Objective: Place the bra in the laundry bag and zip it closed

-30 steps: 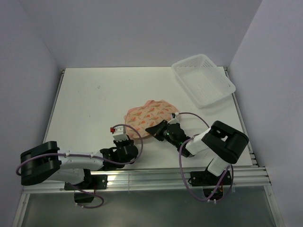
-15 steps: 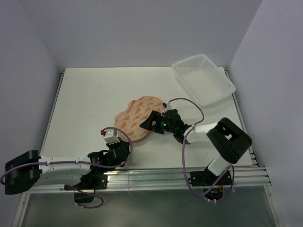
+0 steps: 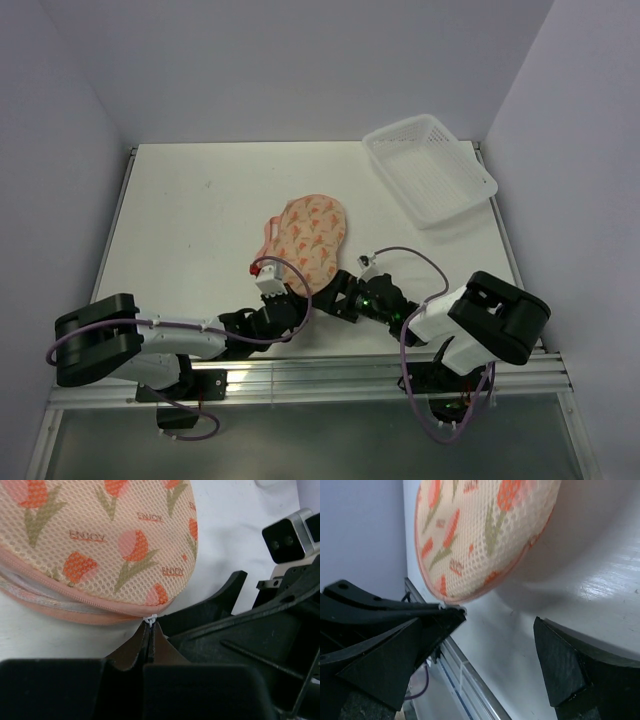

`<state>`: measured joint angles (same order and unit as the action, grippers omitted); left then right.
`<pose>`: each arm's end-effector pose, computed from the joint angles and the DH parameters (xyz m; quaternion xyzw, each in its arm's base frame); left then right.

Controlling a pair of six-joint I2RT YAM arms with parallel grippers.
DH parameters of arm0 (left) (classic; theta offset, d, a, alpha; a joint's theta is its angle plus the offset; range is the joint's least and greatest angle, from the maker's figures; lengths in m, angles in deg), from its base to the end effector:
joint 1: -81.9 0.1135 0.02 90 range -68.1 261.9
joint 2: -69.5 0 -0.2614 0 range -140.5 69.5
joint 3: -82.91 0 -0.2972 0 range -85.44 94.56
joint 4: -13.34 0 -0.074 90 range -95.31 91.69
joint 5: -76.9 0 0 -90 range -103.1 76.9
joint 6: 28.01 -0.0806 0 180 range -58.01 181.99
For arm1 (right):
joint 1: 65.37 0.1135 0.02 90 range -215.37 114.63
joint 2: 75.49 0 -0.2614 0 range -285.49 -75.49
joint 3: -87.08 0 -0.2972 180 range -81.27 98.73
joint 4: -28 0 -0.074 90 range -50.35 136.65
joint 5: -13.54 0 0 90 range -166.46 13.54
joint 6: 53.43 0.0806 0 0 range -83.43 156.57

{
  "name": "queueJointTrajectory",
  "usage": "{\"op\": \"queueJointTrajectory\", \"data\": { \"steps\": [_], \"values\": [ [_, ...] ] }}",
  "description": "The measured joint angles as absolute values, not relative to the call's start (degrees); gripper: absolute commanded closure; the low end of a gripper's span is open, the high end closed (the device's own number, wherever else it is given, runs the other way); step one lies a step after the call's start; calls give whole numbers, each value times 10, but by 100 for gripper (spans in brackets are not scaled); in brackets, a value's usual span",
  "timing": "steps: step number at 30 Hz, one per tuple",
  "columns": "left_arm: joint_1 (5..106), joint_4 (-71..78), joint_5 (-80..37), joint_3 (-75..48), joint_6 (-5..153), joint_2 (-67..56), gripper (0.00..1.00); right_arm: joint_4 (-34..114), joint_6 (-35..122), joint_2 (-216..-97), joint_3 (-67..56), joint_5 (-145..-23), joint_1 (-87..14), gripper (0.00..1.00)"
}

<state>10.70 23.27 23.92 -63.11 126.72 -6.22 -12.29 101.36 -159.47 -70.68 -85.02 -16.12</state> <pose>0.1410 -0.2635 0.0960 -0.1074 0.8360 -0.3233 0.4301 0.1713 0.2172 0.0555 0.0698 0.8222 0.5047 0.2540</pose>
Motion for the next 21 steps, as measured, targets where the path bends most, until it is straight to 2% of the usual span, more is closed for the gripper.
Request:
{"op": "queueJointTrajectory", "data": {
  "steps": [2, 3, 5, 6, 7, 10, 14, 20, 21],
  "values": [
    [104, 239, 228, -631, 1268, -65, 100, -136, 1023, -1594, -712, -839, -161, 1],
    [103, 241, 228, -631, 1268, -65, 100, -140, 1026, -1593, -713, -836, -161, 9],
    [103, 245, 227, -631, 1268, -65, 100, -149, 1034, -1592, -714, -829, -161, 15],
    [103, 245, 226, -631, 1268, -65, 100, -156, 1039, -1592, -715, -824, -160, 28],
    [103, 246, 222, -632, 1268, -65, 100, -159, 1042, -1592, -715, -818, -160, 37],
    [102, 250, 210, -632, 1267, -65, 100, -173, 1051, -1593, -714, -800, -160, 57],
    [102, 255, 205, -632, 1264, -65, 100, -175, 1060, -1604, -705, -782, -160, 78],
    [102, 255, 208, -635, 1251, -64, 100, -178, 1063, -1617, -693, -784, -166, 100],
    [103, 254, 208, -636, 1248, -63, 100, -178, 1063, -1617, -693, -788, -170, 100]
  ]
}}
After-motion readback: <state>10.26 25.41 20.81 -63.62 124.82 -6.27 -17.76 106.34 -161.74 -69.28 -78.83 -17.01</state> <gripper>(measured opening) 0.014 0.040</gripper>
